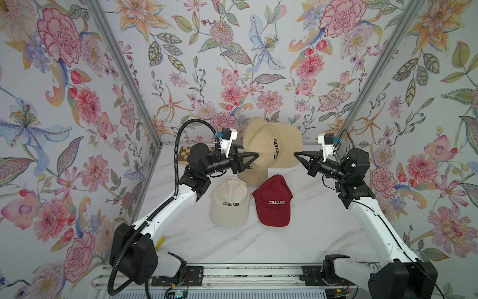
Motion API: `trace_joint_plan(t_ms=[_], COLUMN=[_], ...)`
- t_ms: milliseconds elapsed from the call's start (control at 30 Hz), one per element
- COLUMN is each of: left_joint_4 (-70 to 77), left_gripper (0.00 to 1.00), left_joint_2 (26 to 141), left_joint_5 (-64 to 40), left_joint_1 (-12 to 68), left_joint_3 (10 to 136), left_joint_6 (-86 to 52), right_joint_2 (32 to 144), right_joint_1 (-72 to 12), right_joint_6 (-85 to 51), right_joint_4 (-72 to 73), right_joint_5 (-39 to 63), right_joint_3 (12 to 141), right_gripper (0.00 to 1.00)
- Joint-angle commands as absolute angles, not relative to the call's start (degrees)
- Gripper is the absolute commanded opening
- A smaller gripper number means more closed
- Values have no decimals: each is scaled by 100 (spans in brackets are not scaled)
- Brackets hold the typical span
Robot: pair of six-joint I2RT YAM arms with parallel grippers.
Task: Stack the baseball caps by color
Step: Pick up the baseball cap from the center of the board.
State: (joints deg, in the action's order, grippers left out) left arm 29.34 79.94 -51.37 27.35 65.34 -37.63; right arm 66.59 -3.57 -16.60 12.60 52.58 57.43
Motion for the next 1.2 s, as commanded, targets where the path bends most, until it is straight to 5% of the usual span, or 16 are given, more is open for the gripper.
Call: trace_joint_plan(t_ms=[0,533,667,800,967,1167], left_joint_4=[3120,3088,3217,3131,2100,911], left_gripper=[46,20,0,0,0,0], left_joint_2=[7832,7908,7969,7941,7837,7810], left_joint_5=[-5374,-5491,-5545,-5594,-5495,-5253], left_joint_1=[2674,2620,2620,2614,2616,2611], left_joint_3=[6425,6442,6450,6505,6913,7436], left_joint_6=[-3807,-3906,-4014,-3987,-3353,-2829], right_joint_2=[6724,6840,6802,6835,7208,7136], right_joint_1=[-378,-378,-378,-339,-172,-132], right_joint_6=[-1538,-1622,-1607,-1546,-1475,-1336], right_joint_4=[1110,1001,1003,817,-161,-305], right_joint_5=[4886,4689,4687,4455,3489,3419], right_joint_3=[5975,6047,6012,6002,6385,6460], right_gripper=[0,0,0,0,39,66])
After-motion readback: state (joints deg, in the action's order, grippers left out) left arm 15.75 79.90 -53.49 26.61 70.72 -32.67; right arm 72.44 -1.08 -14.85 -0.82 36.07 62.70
